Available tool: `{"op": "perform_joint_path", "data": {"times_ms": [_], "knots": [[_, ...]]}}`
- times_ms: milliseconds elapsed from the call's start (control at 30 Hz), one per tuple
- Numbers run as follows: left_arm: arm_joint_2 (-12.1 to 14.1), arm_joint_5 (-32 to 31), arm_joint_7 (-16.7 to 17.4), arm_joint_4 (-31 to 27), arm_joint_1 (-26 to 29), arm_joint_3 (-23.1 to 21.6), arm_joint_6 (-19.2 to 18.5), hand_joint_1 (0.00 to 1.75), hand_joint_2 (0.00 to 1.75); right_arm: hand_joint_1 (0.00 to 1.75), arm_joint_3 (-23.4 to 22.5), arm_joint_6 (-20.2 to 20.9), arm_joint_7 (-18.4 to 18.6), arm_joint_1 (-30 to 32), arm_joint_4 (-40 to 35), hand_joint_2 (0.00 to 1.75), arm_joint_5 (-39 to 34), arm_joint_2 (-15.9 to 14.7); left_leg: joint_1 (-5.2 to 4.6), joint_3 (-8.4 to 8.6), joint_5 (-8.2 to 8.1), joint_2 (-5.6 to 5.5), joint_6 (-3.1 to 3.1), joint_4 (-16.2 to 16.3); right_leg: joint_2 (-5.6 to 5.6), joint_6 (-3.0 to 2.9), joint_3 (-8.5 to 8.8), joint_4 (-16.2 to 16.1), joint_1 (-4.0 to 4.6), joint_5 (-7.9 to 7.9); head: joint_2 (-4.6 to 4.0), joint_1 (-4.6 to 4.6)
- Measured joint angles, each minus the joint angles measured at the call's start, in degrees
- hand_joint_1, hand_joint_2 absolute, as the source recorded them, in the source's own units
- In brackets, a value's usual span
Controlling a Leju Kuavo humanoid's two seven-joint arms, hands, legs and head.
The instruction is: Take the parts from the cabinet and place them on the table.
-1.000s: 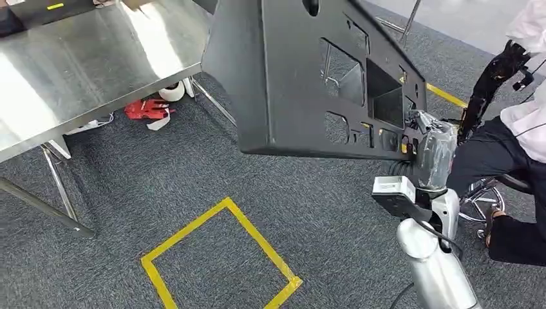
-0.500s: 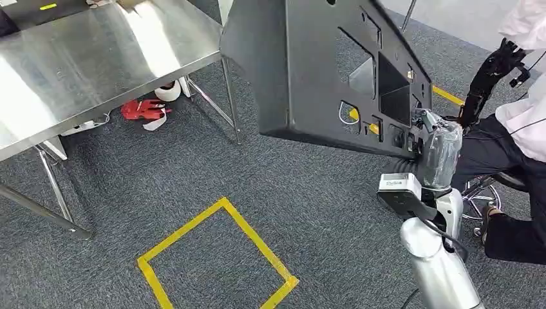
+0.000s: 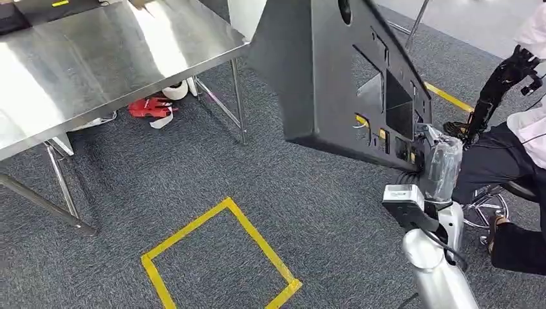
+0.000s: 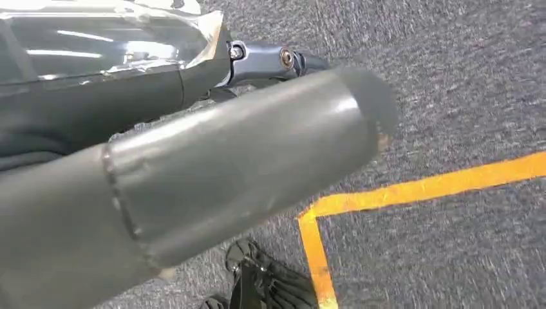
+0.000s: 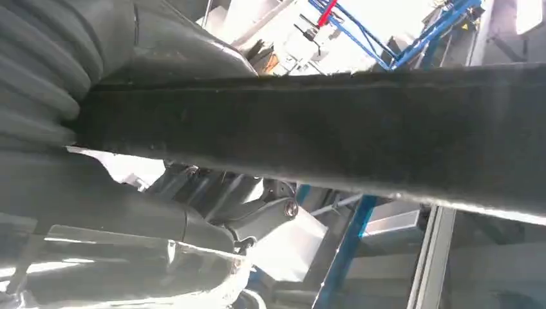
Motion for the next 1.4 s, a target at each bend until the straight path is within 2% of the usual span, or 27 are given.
{"op": "perform_joint_path", "data": {"times_ms": [67, 100, 133, 233, 267, 300, 367, 433, 467, 567, 633, 667, 733, 767, 800, 833, 867, 933, 967, 1033, 1100, 1167, 1200, 1267, 1300, 1367, 1400], "knots": [[-0.09, 0.15, -0.20, 0.00, 0.05, 0.17, -0.02, 0.00, 0.00, 1.75, 0.00, 0.00, 0.00, -0.04, 0.00, 1.75, -0.02, 0.00, 0.31, 0.09, 0.12, 0.00, -0.29, -0.17, 0.05, -0.62, -0.06, 0.00, 0.29, 0.02, 0.00, 0.02], [-0.04, 0.15, -0.37, 0.00, 0.04, 0.24, -0.02, 0.00, 0.00, 1.75, 0.00, 0.00, 0.00, -0.28, 0.00, 1.75, -0.02, 0.02, 0.54, -0.07, -0.23, 0.05, -0.57, 0.16, 0.04, -1.08, 0.07, -0.21, -0.35, 0.24, 0.00, 0.02], [-0.07, 0.15, -0.61, 0.00, -0.01, 0.24, -0.04, 0.00, 0.00, 1.75, 0.02, 0.00, 0.00, -0.53, 0.00, 1.75, -0.02, 0.02, 0.58, -0.48, -1.33, 0.18, -0.96, 1.52, 0.03, -1.39, 0.13, -0.22, -0.30, 0.18, 0.00, -0.06], [0.00, 0.15, -1.05, 0.00, -0.01, 0.28, -0.55, 0.00, 0.00, 1.75, 0.02, 0.00, 0.02, -0.90, 0.00, 1.75, -0.04, 0.02, 0.77, -6.34, -7.44, 0.43, -1.78, 13.57, -0.08, -1.94, 0.08, -0.22, -0.20, 0.08, 0.00, -0.35], [-0.07, 0.22, -1.11, 0.00, 0.10, 0.28, -0.68, 0.00, 0.00, 1.75, 0.04, 0.00, 0.04, -0.89, 0.00, 1.75, -0.09, 0.02, 0.86, -8.07, -8.36, 0.44, -1.87, 16.93, -0.10, -1.98, 0.08, -0.22, -0.15, 0.06, 0.00, -0.39], [-0.07, 0.22, -1.16, 0.00, 0.17, 0.28, -0.87, 0.00, 0.00, 1.75, 0.04, 0.00, 0.02, -0.90, 0.00, 1.75, -0.09, 0.02, 0.95, -8.66, -7.80, 0.44, -1.84, 17.72, -0.09, -1.97, 0.12, -0.21, -0.05, 0.05, 0.00, -0.37], [-0.04, 0.24, -1.27, 0.00, 0.11, 0.31, -1.07, 0.00, 0.00, 1.75, 0.04, 0.02, 0.06, -0.95, 0.00, 1.75, -0.07, 0.02, 0.96, -6.20, -3.89, 0.45, -1.34, 12.09, -0.05, -1.96, 0.26, -0.22, 0.07, 0.04, 0.00, -0.37], [0.02, 0.24, -1.42, -0.02, 0.00, 0.31, -1.22, 0.00, 0.00, 1.75, 0.04, 0.02, 0.20, -1.23, 0.00, 1.75, 0.00, 0.02, 0.73, -0.85, 0.56, 0.53, -0.21, 1.74, -0.02, -1.94, 0.44, -0.24, 0.08, 0.03, 0.00, -0.39], [0.09, 0.24, -1.49, -0.02, -0.18, 0.31, -1.25, 0.00, 0.00, 1.75, 0.04, 0.02, 0.22, -1.37, 0.00, 1.75, 0.00, 0.02, 0.41, -0.33, -0.32, 0.75, -0.07, 0.40, -0.03, -1.82, 0.36, -0.24, 0.46, -0.03, 0.00, -0.33], [0.13, 0.42, -1.57, -0.04, -0.07, 0.33, -1.31, 0.00, 0.00, 1.75, 0.04, 0.02, 0.22, -1.52, 0.00, 1.75, 0.00, 0.00, -0.15, -0.49, -0.35, 0.70, 0.48, 0.26, -0.09, -1.09, 0.39, -0.65, 0.18, -0.02, 0.00, -0.33], [0.07, 0.50, -1.61, -0.09, -0.08, 0.35, -1.35, 0.00, 0.00, 1.75, 0.05, 0.04, 0.24, -1.47, -0.24, 1.75, 0.00, 0.00, 0.44, 0.90, 0.73, 0.85, 1.24, -1.55, -0.17, -0.48, 0.08, 0.03, 0.44, -0.35, 0.00, -0.46], [-0.02, 0.50, -1.68, -0.09, -0.15, 0.35, -1.40, 0.00, 0.00, 1.75, 0.04, 0.04, 0.26, -1.69, -0.26, 1.75, 0.00, 0.00, 0.49, 1.18, 0.92, 0.79, 1.63, -1.94, -0.04, -0.79, -0.81, 2.15, 0.64, -1.59, 0.00, -0.28], [-0.04, 0.50, -1.68, -0.09, -0.20, 0.35, -1.53, 0.00, 0.00, 1.75, 0.04, 0.04, 0.24, -1.77, -0.26, 1.75, 0.02, -0.17, 0.45, 1.24, 0.82, 0.78, 1.81, -1.94, 0.00, -1.28, -5.32, 10.93, 0.57, -5.20, 0.00, -0.11], [-0.07, 0.50, -1.68, -0.09, -0.20, 0.35, -1.55, 0.00, 0.00, 1.75, 0.04, 0.04, 0.26, -1.59, -0.26, 1.75, 0.02, -0.20, 0.41, 1.21, 0.75, 0.70, 1.86, -1.92, 0.00, -1.20, -7.85, 15.53, 0.51, -6.58, 0.00, -0.17], [-0.07, 0.50, -1.68, -0.07, -0.16, 0.35, -1.55, 0.00, 0.00, 1.75, 0.07, 0.04, 0.26, -1.44, -0.26, 1.75, 0.02, -0.20, 0.40, 1.23, 0.70, 0.65, 1.88, -1.91, 0.00, -0.89, -9.04, 17.45, 0.51, -6.80, 0.00, -0.15], [-0.07, 0.52, -1.68, -0.07, -0.14, 0.37, -1.55, 0.00, 0.00, 1.75, 0.04, 0.04, 0.26, -1.43, -0.26, 1.75, 0.00, -0.22, 0.40, 1.28, 0.64, 0.59, 1.84, -1.90, -0.01, -0.60, -9.07, 17.16, 0.51, -6.40, 0.00, -0.13], [-0.07, 0.57, -1.68, -0.07, -0.12, 0.37, -1.55, 0.00, 0.00, 1.75, 0.04, 0.04, 0.31, -1.44, -0.24, 1.75, 0.00, -0.26, 0.42, 1.36, 0.55, 0.45, 1.73, -1.84, -0.01, 0.07, -7.69, 13.90, 0.45, -4.84, 0.00, -0.11], [-0.20, 0.57, -1.68, -0.09, -0.14, 0.37, -1.57, 0.00, 0.00, 1.75, 0.04, 0.04, 0.31, -1.49, -0.26, 1.75, -0.02, -0.28, 0.50, 1.63, 0.21, 0.27, 1.33, -1.62, -0.04, 1.10, -2.92, 4.24, 0.14, -0.88, 0.00, -0.13], [-0.13, 0.57, -1.77, -0.07, -0.14, 0.39, -1.64, 0.00, 0.00, 1.75, 0.04, 0.02, 0.31, -1.53, -0.26, 1.75, 0.00, -0.30, 0.38, 1.57, -0.28, 0.22, 0.76, -1.11, -0.10, 0.99, -0.65, -1.01, -0.21, 0.65, 0.00, -0.06], [-0.02, 0.55, -1.94, -0.09, -0.11, 0.44, -1.68, 0.00, 0.00, 1.75, 0.00, -0.02, 0.24, -1.41, -0.24, 1.75, -0.02, -0.46, -0.01, 1.40, -0.68, 0.14, 0.24, -0.80, 0.04, -0.07, -0.23, -0.84, 0.23, 0.84, 0.00, -0.18], [-0.11, 0.48, -2.03, -0.07, -0.09, 0.44, -1.73, 0.00, 0.00, 1.75, 0.02, -0.09, 0.24, -1.16, -0.26, 1.75, -0.02, -0.63, 0.19, 1.46, -0.65, 0.18, 0.14, -0.89, 0.09, -0.60, -0.24, -0.77, 0.44, 0.74, 0.00, -0.22], [-0.07, 0.41, -2.10, -0.07, -0.15, 0.46, -1.75, 0.00, 0.00, 1.75, 0.00, -0.24, 0.24, -1.12, -0.33, 1.75, -0.02, -0.81, 0.52, 1.09, -1.78, 0.38, -0.63, 0.36, 0.13, -1.36, 0.13, -1.06, -0.17, 0.80, 0.00, -0.24], [-0.07, 0.24, -2.14, -0.07, -0.15, 0.46, -1.77, 0.00, 0.00, 1.75, 0.00, -0.35, 0.24, -1.12, -0.33, 1.75, -0.02, -0.83, 0.59, -0.12, -3.45, 0.51, -0.94, 3.02, 0.09, -1.89, 0.25, -1.06, -0.16, 0.66, 0.02, -0.61], [0.02, 0.13, -2.14, -0.07, -0.11, 0.50, -1.90, 0.00, 0.00, 1.75, 0.00, -0.37, 0.26, -1.02, -0.33, 1.75, -0.07, -0.96, 0.76, -4.88, -7.64, 0.57, -1.46, 12.21, 0.05, -2.06, 0.27, -1.03, -0.06, 0.54, 0.00, -0.61], [0.02, 0.13, -2.14, -0.07, -0.05, 0.50, -2.03, 0.00, 0.00, 1.75, 0.00, -0.39, 0.26, -0.82, -0.33, 1.75, -0.09, -0.98, 0.86, -7.29, -8.80, 0.59, -1.58, 16.38, 0.05, -2.11, 0.28, -1.01, 0.01, 0.49, 0.00, -0.61], [0.02, 0.02, -2.14, -0.07, 0.01, 0.48, -2.23, 0.00, 0.00, 1.75, 0.00, -0.41, 0.33, -0.43, -0.33, 1.75, -0.09, -1.09, 0.98, -8.17, -7.14, 0.61, -1.45, 16.62, 0.09, -2.24, 0.44, -1.01, 0.11, 0.37, 0.00, -0.59], [0.04, 0.02, -2.14, -0.07, -0.02, 0.48, -2.27, 0.00, 0.00, 1.75, 0.00, -0.44, 0.35, -0.29, -0.33, 1.75, -0.11, -1.11, 0.97, -6.47, -4.20, 0.61, -1.20, 12.44, 0.13, -2.30, 0.66, -1.01, 0.14, 0.29, 0.00, -0.61]]}}
